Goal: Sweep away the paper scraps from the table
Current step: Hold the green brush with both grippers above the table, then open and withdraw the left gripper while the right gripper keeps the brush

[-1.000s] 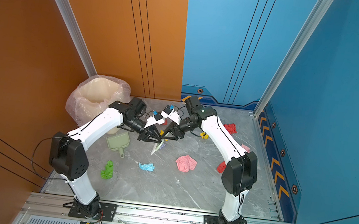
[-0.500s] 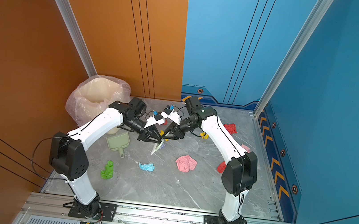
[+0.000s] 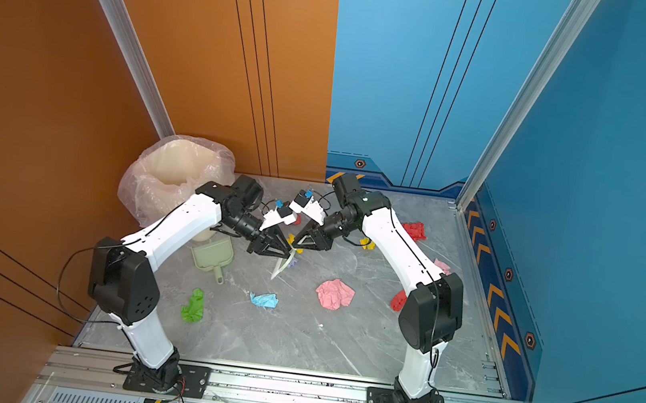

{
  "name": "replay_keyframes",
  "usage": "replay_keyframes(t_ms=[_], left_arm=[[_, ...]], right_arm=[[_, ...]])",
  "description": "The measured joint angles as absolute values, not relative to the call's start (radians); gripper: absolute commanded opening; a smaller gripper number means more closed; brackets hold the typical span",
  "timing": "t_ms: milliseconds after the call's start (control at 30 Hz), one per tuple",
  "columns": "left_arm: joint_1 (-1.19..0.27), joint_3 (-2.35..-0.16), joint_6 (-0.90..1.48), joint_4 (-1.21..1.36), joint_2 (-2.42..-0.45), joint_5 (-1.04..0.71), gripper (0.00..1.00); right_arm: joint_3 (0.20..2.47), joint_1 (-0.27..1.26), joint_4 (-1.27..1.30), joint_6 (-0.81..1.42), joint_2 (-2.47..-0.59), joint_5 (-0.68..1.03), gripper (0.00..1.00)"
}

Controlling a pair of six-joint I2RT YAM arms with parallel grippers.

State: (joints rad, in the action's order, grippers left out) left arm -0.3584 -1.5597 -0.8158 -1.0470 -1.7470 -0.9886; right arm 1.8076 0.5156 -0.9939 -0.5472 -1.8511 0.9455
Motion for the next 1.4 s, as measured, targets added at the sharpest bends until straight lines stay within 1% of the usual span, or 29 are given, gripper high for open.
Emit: replay_keyframes(t_ms=[100, 267, 333, 500, 733, 767, 800, 1167, 1400], left_arm=[[-0.355, -1.56, -0.823, -1.048, -1.747, -0.987, 0.11], [-0.352, -1.56, -0.823, -1.048, -1.747, -0.98, 0.2], [-0.352, -1.56, -0.823, -1.048, -1.747, -0.98, 0.3], [-0.35, -1.56, -0.823, -1.049, -1.747, -0.968, 0.45], [-0.348, -1.562, -0.818, -1.056, -1.747, -0.942, 0.55], [-0.348, -1.563, -0.818, -1.056, -1.747, -0.937, 0.93], [-0.348, -1.564, -0.818, -1.056, -1.747, -0.934, 0.98], [-0.332, -1.564, -0.742, -1.021, -1.744, -0.84, 0.98], [-0.297, -1.486, -0.662, -0.944, -1.678, -0.765, 0.98]], right_arm=[[1.822, 0.516, -1.005, -0.55, -1.862, 0.947, 0.11], [1.83, 0.516, -1.007, -0.551, -1.872, 0.95, 0.03], [1.832, 0.516, -1.007, -0.551, -1.872, 0.95, 0.0], [1.832, 0.516, -1.011, -0.551, -1.873, 0.944, 0.0], [1.833, 0.516, -1.013, -0.551, -1.878, 0.937, 0.0], [1.833, 0.516, -1.013, -0.551, -1.878, 0.937, 0.0], [1.833, 0.516, -1.013, -0.551, -1.878, 0.937, 0.0], [1.831, 0.517, -1.013, -0.558, -1.878, 0.911, 0.0], [1.804, 0.514, -1.011, -0.563, -1.863, 0.902, 0.0]])
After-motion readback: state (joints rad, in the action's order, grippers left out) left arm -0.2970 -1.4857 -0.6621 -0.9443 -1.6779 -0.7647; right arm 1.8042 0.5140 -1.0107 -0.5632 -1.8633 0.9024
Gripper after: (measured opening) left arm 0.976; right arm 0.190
